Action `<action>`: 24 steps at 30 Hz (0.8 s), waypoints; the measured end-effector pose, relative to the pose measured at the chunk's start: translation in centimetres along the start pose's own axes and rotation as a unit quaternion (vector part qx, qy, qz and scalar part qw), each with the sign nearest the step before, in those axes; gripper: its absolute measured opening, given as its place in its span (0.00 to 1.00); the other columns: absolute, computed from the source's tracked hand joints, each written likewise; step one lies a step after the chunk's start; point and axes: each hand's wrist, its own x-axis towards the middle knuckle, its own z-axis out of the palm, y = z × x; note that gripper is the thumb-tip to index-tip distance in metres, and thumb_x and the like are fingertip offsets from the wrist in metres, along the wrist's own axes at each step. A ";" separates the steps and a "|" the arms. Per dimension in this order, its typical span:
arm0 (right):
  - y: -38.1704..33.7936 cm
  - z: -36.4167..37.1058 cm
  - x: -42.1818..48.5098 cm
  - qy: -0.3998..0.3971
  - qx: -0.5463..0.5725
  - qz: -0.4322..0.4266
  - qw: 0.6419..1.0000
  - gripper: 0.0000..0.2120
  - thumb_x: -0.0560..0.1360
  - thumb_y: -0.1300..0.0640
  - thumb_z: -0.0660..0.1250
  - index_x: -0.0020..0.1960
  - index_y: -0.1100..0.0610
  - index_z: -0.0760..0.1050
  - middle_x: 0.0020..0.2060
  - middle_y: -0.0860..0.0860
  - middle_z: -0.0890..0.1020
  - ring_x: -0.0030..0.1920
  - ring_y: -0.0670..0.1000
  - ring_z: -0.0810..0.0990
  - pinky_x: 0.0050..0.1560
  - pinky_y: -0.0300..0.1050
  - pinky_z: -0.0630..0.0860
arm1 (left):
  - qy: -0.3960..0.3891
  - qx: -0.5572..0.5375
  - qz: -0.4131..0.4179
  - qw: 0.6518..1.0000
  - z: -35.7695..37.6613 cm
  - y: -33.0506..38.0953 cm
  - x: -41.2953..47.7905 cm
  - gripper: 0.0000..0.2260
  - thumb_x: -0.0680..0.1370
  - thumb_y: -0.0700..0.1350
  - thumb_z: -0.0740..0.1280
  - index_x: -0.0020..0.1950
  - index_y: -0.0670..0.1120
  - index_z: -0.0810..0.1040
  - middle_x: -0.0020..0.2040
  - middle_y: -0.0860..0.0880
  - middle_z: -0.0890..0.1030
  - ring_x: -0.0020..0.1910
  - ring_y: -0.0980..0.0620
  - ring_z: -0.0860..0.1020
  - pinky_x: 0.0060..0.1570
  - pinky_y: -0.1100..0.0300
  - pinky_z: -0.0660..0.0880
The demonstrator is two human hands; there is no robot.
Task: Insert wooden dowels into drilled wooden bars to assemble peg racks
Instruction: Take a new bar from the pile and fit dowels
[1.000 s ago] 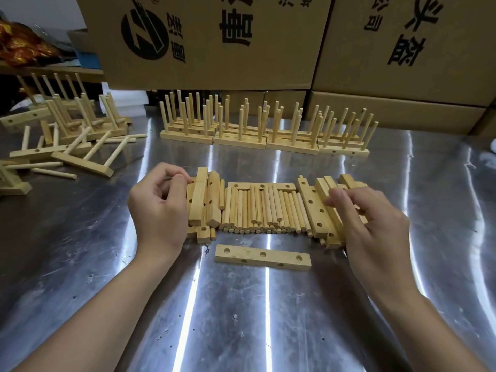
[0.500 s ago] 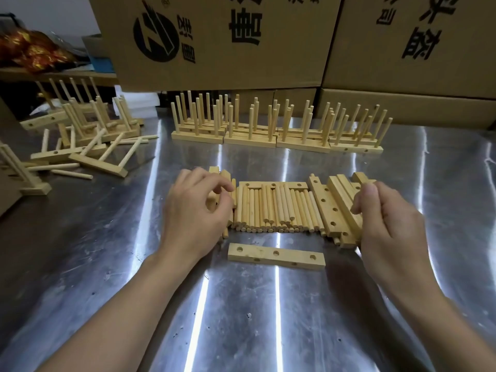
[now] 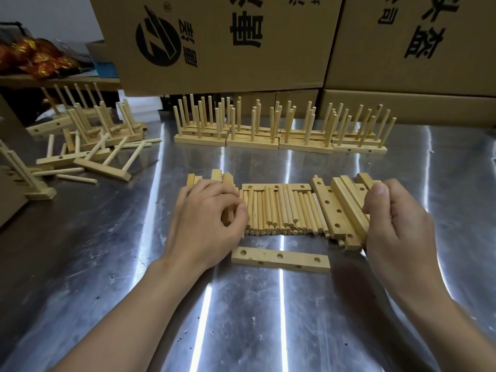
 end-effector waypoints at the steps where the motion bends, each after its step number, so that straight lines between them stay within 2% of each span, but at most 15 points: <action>1: 0.1 0.0 0.0 -0.001 0.001 0.002 1.000 0.22 0.87 0.51 0.53 0.41 0.63 0.69 0.33 0.57 0.71 0.36 0.56 0.69 0.37 0.49 0.64 | 0.006 -0.004 0.004 1.000 0.0 0.1 0.0 0.11 0.78 0.54 0.65 0.49 0.54 0.87 0.51 0.62 0.82 0.57 0.59 0.76 0.59 0.60 0.61; 5: 0.1 0.0 0.0 -0.009 0.005 0.004 1.000 0.20 0.86 0.53 0.53 0.40 0.64 0.69 0.33 0.58 0.73 0.37 0.55 0.70 0.38 0.47 0.65 | -0.036 -0.001 0.016 0.999 0.1 0.0 -0.2 0.14 0.78 0.56 0.65 0.58 0.55 0.85 0.55 0.62 0.81 0.60 0.59 0.75 0.62 0.59 0.63; 13: 0.0 0.1 -0.1 -0.017 0.008 0.000 1.000 0.21 0.87 0.51 0.55 0.39 0.61 0.67 0.31 0.53 0.70 0.34 0.52 0.67 0.33 0.42 0.60 | -0.106 0.037 0.015 0.994 -0.1 -0.2 -0.3 0.24 0.78 0.64 0.62 0.71 0.58 0.81 0.64 0.63 0.76 0.69 0.60 0.69 0.70 0.59 0.59; 15: 0.1 0.1 -0.1 -0.020 0.012 0.002 1.000 0.21 0.87 0.51 0.56 0.39 0.61 0.68 0.31 0.54 0.70 0.34 0.53 0.68 0.34 0.42 0.60 | -0.100 0.029 0.017 0.994 -0.3 0.0 -0.3 0.24 0.77 0.62 0.62 0.71 0.57 0.80 0.65 0.63 0.75 0.69 0.61 0.68 0.71 0.59 0.59; 19: 0.0 0.0 -0.1 -0.020 0.014 0.003 1.000 0.21 0.86 0.50 0.56 0.39 0.61 0.69 0.32 0.54 0.71 0.34 0.53 0.68 0.34 0.41 0.60 | -0.065 0.005 0.007 0.998 -1.2 0.1 -0.1 0.19 0.74 0.57 0.60 0.57 0.55 0.85 0.63 0.61 0.78 0.67 0.60 0.70 0.67 0.56 0.62; 21: -0.1 0.0 -0.1 -0.023 0.016 0.003 1.000 0.21 0.86 0.50 0.56 0.39 0.61 0.69 0.32 0.53 0.71 0.35 0.54 0.68 0.34 0.43 0.61 | -0.075 0.016 0.006 0.997 -1.3 0.1 -0.1 0.22 0.74 0.57 0.58 0.60 0.55 0.86 0.66 0.60 0.77 0.70 0.58 0.69 0.68 0.57 0.60; 24: -0.1 0.0 -0.2 -0.032 0.017 0.002 0.999 0.20 0.86 0.50 0.56 0.39 0.60 0.69 0.32 0.53 0.70 0.36 0.55 0.68 0.35 0.46 0.62 | -0.096 0.036 0.008 0.995 -1.1 0.2 -0.2 0.26 0.77 0.57 0.56 0.72 0.54 0.80 0.72 0.59 0.73 0.75 0.58 0.64 0.72 0.57 0.57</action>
